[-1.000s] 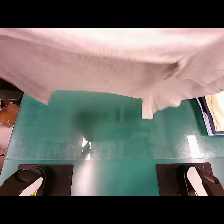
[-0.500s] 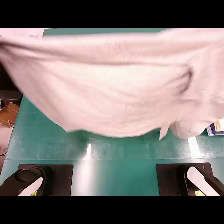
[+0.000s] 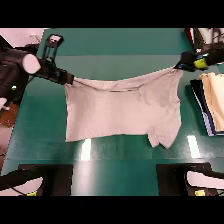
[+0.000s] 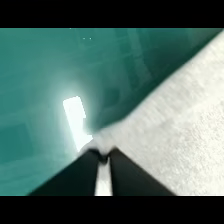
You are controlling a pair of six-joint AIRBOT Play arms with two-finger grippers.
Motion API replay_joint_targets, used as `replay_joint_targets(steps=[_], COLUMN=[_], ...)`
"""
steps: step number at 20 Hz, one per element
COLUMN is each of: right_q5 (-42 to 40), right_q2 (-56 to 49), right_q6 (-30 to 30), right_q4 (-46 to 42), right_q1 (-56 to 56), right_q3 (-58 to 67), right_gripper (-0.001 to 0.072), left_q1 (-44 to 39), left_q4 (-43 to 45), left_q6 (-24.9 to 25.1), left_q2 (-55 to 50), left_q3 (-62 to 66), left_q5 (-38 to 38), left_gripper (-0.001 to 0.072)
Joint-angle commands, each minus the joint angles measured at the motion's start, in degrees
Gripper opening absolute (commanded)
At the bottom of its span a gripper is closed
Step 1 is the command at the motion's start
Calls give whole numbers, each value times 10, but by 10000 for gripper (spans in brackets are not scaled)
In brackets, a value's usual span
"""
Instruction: Fold the shirts.
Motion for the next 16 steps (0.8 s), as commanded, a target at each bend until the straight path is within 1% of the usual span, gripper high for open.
replay_joint_targets(steps=[1,2,3,5,6,8,9,11,13,16], right_q5=[-102,-110,-110,-86,-62,-1,34,85,104,97], right_q2=[-58,-63,-64,-53,-41,-12,4,31,57,88], right_q6=[1,1,1,0,-1,-35,-49,-63,-64,-64], right_q4=[-15,-12,-12,-12,-12,-12,-12,-12,-11,-12], right_q1=[32,32,25,6,-7,-31,-40,-43,-37,-11], right_q3=[-24,-24,-23,-24,-24,-24,-24,-24,-24,-24], right_gripper=[30,197,392,393,388,387,387,387,386,387], left_q1=[0,0,2,26,45,98,123,176,217,254], left_q4=[7,15,30,33,33,25,4,-60,-123,-242], left_q6=[-21,-20,-20,-19,-19,-19,-16,7,24,75], left_q2=[-44,-44,-44,-42,-40,-22,-16,6,36,98], left_q3=[-7,-4,5,38,58,74,71,24,-72,-240], left_q5=[55,52,41,-6,-43,-112,-142,-183,-184,-143], left_gripper=[407,430,429,429,430,429,429,429,428,429])
